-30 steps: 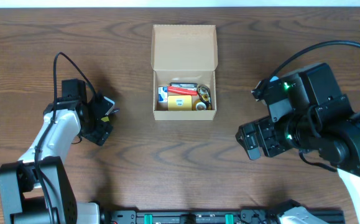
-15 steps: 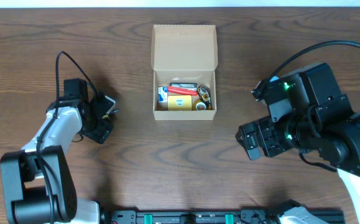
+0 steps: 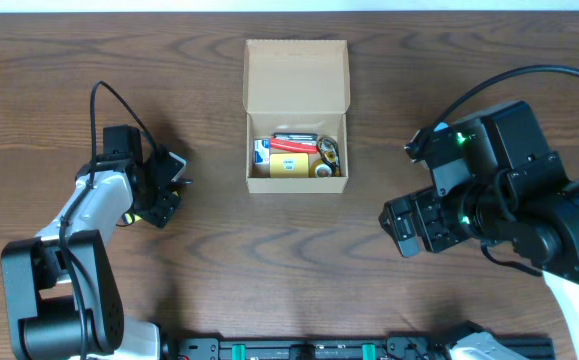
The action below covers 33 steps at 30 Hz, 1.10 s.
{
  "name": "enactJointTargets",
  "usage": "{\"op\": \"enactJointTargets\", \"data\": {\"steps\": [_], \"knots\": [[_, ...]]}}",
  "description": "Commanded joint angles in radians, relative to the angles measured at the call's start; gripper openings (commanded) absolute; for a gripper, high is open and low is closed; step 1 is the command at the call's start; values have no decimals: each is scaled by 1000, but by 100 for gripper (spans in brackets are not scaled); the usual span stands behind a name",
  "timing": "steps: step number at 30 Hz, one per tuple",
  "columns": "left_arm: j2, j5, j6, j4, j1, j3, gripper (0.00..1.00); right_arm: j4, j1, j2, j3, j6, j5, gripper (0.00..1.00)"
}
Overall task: Pack container
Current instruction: 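Lower the left gripper onto the yellow highlighter and grasp it, then lift the yellow highlighter with the left gripper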
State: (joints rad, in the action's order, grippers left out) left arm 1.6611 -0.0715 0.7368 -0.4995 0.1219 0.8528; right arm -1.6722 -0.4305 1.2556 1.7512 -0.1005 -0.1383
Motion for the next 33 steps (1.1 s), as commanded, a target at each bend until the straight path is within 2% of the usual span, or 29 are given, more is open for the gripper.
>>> {"op": "enactJointTargets", "data": {"steps": [1, 3, 8, 13, 19, 28, 33], "knots": [[14, 2, 4, -2, 2, -6, 67, -1, 5, 0, 2, 12, 3, 99], [14, 3, 4, -10, 2, -6, 61, -1, 5, 0, 2, 12, 3, 99], [14, 5, 4, -51, 2, -6, 57, -1, 5, 0, 2, 12, 3, 99], [14, 32, 1, -85, 2, -6, 43, -1, 5, 0, 2, 12, 3, 99], [14, 35, 0, -98, 2, -6, 36, -1, 5, 0, 2, 12, 3, 99], [14, 38, -71, -97, 2, 18, 6, -1, 5, 0, 2, 12, 3, 99], [14, 37, -151, -111, 2, 74, 6, -1, 5, 0, 2, 12, 3, 99]]}}
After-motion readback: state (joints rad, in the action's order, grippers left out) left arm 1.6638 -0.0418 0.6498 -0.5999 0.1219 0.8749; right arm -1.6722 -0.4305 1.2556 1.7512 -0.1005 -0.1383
